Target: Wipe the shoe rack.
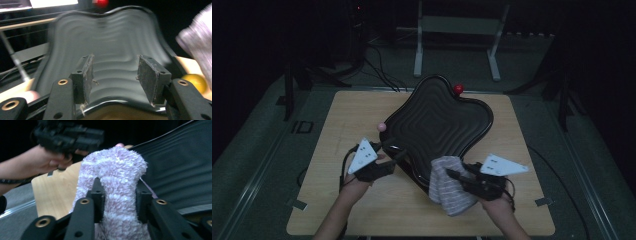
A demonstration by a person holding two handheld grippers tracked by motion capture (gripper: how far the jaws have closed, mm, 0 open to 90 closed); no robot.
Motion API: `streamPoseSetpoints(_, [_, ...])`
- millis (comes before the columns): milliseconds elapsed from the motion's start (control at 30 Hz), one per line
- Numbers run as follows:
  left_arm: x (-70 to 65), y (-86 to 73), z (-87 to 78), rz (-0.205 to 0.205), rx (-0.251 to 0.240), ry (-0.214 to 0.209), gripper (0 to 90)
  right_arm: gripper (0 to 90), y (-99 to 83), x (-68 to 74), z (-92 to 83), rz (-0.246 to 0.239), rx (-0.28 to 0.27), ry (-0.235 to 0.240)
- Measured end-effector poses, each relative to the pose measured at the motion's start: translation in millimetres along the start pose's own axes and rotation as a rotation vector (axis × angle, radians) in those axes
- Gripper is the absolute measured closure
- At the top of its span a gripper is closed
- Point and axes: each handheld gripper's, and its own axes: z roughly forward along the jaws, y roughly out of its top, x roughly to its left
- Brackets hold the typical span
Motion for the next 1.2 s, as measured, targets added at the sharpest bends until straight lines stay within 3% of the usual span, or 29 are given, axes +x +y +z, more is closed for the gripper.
streamPoseSetpoints(100, [19.4, -2.7, 1.9, -0.01, 0.028, 0.062, 46.6, 52.1, -11.0, 4.1, 27.1, -0.012, 0.078, 0.002])
streamPoseSetpoints(167, [31.1, -6.3, 5.0, -0.024, 0.043, 0.09, 46.5, 52.9, -16.9, 2.6, 34.4, 0.015, 0.078, 0.037])
streamPoseSetpoints(233, [41.4, -10.5, 9.1, -0.052, 0.067, 0.124, 44.7, 52.9, -18.7, 3.7, 34.8, 0.008, 0.07, 0.034])
streamPoseSetpoints(433, [62.0, -24.1, 24.9, -0.098, 0.115, 0.169, 44.6, 52.8, -20.6, 4.5, 36.4, 0.002, 0.079, 0.04])
streamPoseSetpoints(633, [77.3, -32.7, 44.6, -0.127, 0.17, 0.164, 44.6, 53.5, -21.1, 5.8, 35.9, -0.003, 0.079, 0.033])
streamPoseSetpoints(700, [79.8, -34.6, 49.5, -0.123, 0.182, 0.178, 46.0, 53.9, -21.1, 6.3, 35.7, -0.003, 0.079, 0.028])
streamPoseSetpoints(800, [81.7, -36.4, 52.6, -0.127, 0.177, 0.143, 52.5, 54.6, -21.2, 6.7, 35.6, -0.008, 0.079, 0.025])
streamPoseSetpoints(833, [80.7, -36.6, 52.8, -0.133, 0.172, 0.137, 58.7, 54.9, -21.2, 6.5, 35.6, -0.008, 0.079, 0.025])
streamPoseSetpoints(1000, [76.3, -37.0, 48.1, -0.123, 0.178, 0.154, 59.5, 56.4, -19.9, 6.6, 34.7, -0.036, 0.09, 0.019])
streamPoseSetpoints(1200, [69.8, -36.9, 36.5, -0.103, 0.19, 0.142, 59.7, 57.3, -21.1, -0.1, 26.7, -0.04, 0.091, -0.003])
